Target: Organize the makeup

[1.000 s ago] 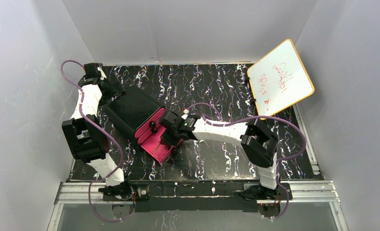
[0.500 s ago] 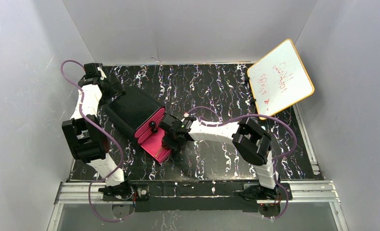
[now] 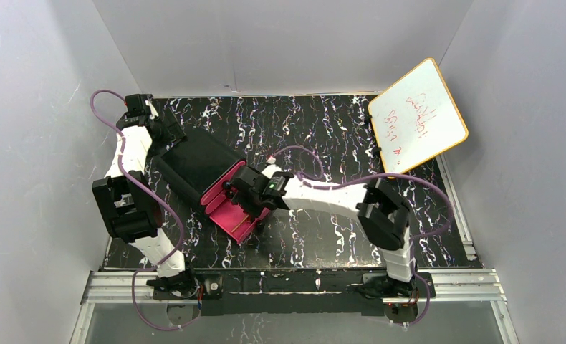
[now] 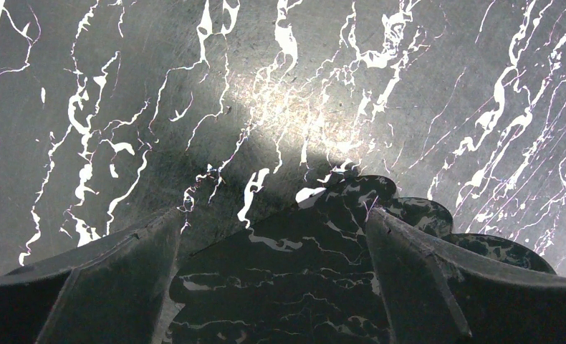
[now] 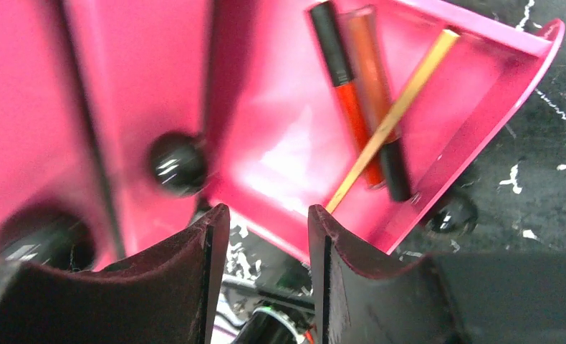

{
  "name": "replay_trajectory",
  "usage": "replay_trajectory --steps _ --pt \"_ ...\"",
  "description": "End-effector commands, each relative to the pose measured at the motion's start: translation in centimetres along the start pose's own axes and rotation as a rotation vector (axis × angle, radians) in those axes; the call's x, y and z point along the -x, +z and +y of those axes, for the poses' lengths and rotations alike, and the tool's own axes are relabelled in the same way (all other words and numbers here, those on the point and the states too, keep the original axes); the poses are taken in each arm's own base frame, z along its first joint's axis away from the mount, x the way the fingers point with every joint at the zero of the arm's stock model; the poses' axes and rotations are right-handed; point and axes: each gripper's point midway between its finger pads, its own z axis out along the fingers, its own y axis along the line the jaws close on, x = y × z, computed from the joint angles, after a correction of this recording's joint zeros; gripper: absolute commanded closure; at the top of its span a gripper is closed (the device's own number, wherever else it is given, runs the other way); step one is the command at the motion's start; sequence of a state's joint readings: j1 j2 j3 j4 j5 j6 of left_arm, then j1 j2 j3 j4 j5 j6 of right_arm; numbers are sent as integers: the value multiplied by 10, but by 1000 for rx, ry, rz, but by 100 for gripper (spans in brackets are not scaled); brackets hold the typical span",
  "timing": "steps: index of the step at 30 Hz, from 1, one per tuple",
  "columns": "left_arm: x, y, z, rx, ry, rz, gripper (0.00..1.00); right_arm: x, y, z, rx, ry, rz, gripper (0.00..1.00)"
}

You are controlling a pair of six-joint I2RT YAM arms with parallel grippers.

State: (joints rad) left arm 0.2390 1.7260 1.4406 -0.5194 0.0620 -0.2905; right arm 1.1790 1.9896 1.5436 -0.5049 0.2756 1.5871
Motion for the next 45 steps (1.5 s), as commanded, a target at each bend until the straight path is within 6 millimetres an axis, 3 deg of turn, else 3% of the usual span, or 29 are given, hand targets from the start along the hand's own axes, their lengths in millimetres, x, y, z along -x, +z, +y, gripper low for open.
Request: replay_trajectory --steps 1,4,8,10,13,16,19,22,25,29,36,45 --pt "-16 -14 -7 -27 26 47 2 39 -93 57 207 -30 -179 48" --pt "-16 -13 -7 -28 25 48 2 51 -127 53 247 -58 -235 48" --pt "-16 -11 -7 -27 26 53 2 45 -140 18 192 -100 -217 48" --pt "-16 -10 -6 -22 26 56 2 32 -138 2 193 -207 -189 48" --pt "-15 -10 -6 -21 28 54 2 4 -127 -19 241 -576 -156 46" --pt "-15 -10 -6 -19 29 56 2 -13 -112 -56 210 -913 -203 34" --pt "-16 -11 -5 -18 31 59 2 -11 -101 -93 186 -1157 -254 25" --pt "-15 -12 -5 -17 31 55 2 -3 -95 -110 195 -1273 -297 21" --pt "-16 -13 -4 -13 33 53 2 7 -92 -113 194 -1325 -365 20" --pt "-17 -11 -4 -10 32 56 2 13 -88 -102 266 -1373 -476 20" --pt "-17 -11 -3 -7 37 59 2 -7 -64 -76 430 -1479 -526 18" --pt "-19 -10 -4 -4 46 62 2 -27 -23 -40 557 -1433 -498 16"
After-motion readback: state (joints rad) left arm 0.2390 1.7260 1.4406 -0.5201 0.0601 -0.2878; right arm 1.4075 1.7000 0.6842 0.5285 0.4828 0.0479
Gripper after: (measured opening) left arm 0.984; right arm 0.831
